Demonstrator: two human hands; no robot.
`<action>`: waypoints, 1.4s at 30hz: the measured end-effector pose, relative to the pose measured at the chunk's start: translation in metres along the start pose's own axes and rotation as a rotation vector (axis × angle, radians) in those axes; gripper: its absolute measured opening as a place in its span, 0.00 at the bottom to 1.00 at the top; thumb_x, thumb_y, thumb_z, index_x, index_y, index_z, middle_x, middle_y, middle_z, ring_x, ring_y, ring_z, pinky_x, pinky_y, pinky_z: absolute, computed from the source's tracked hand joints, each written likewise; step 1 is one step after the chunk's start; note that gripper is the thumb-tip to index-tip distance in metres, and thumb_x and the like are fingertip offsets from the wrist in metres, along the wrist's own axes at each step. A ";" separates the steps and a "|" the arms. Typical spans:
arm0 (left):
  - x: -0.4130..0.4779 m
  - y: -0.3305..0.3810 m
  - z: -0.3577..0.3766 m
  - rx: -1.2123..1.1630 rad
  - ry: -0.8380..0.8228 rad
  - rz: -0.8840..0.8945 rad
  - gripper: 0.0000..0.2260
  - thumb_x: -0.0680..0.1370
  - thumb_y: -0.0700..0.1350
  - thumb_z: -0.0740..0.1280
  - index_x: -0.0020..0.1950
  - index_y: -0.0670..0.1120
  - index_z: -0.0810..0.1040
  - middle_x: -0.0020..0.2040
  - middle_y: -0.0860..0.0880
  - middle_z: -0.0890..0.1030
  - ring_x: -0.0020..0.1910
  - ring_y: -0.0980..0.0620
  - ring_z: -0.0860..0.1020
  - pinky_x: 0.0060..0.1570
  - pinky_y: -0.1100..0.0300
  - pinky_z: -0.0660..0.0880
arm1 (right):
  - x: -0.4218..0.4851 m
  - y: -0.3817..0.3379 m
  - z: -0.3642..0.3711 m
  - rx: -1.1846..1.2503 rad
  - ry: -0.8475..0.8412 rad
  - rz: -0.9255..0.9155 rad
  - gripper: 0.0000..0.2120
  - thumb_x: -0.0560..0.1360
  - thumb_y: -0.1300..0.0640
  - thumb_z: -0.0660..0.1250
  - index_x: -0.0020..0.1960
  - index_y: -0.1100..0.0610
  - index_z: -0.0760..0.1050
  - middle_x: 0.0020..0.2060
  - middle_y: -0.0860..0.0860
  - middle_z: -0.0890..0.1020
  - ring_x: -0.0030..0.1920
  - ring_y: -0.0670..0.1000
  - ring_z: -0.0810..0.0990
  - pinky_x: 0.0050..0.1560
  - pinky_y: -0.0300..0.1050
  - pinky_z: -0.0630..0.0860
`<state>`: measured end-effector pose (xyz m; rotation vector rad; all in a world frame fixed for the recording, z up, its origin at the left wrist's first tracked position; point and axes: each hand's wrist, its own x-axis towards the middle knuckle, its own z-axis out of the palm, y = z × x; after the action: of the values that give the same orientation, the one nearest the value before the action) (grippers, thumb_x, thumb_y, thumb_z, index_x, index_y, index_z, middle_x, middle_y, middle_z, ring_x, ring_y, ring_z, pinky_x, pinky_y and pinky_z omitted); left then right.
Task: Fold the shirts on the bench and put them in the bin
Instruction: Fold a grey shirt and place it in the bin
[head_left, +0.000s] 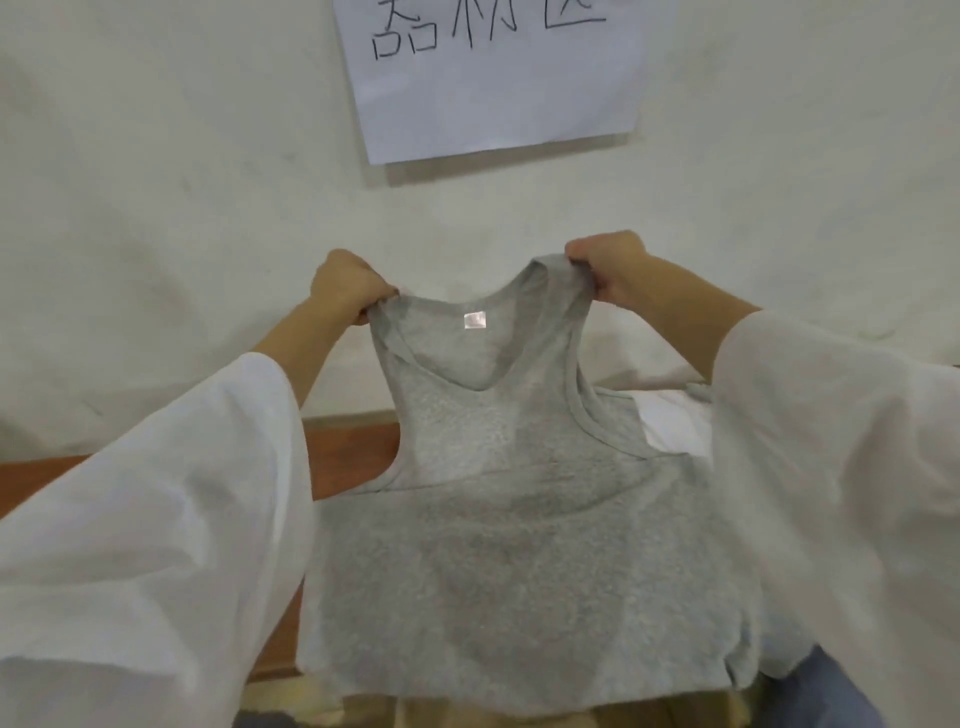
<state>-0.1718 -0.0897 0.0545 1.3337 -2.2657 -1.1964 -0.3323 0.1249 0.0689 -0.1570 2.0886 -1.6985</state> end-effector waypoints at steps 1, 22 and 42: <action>-0.009 0.006 -0.007 0.153 -0.015 0.046 0.08 0.68 0.39 0.76 0.41 0.40 0.78 0.33 0.41 0.77 0.31 0.46 0.74 0.38 0.53 0.77 | -0.007 -0.004 -0.002 -0.049 -0.008 -0.024 0.03 0.73 0.66 0.67 0.44 0.60 0.75 0.36 0.57 0.75 0.35 0.52 0.75 0.35 0.45 0.75; -0.062 0.011 0.004 0.619 0.156 0.666 0.09 0.75 0.32 0.60 0.54 0.40 0.75 0.50 0.41 0.76 0.43 0.40 0.76 0.41 0.52 0.70 | -0.039 0.020 -0.024 -0.211 -0.067 -0.148 0.19 0.75 0.70 0.57 0.39 0.53 0.81 0.51 0.51 0.80 0.53 0.52 0.75 0.48 0.43 0.74; -0.090 0.000 0.041 -0.299 -0.381 0.045 0.15 0.75 0.50 0.71 0.51 0.38 0.78 0.48 0.42 0.83 0.45 0.46 0.82 0.47 0.53 0.81 | -0.061 0.031 0.031 0.215 -0.606 0.314 0.16 0.76 0.50 0.63 0.55 0.62 0.75 0.53 0.59 0.77 0.48 0.56 0.79 0.46 0.49 0.78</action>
<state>-0.1458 0.0051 0.0447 1.0072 -2.2144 -1.8166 -0.2597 0.1262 0.0508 -0.2291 1.3991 -1.4413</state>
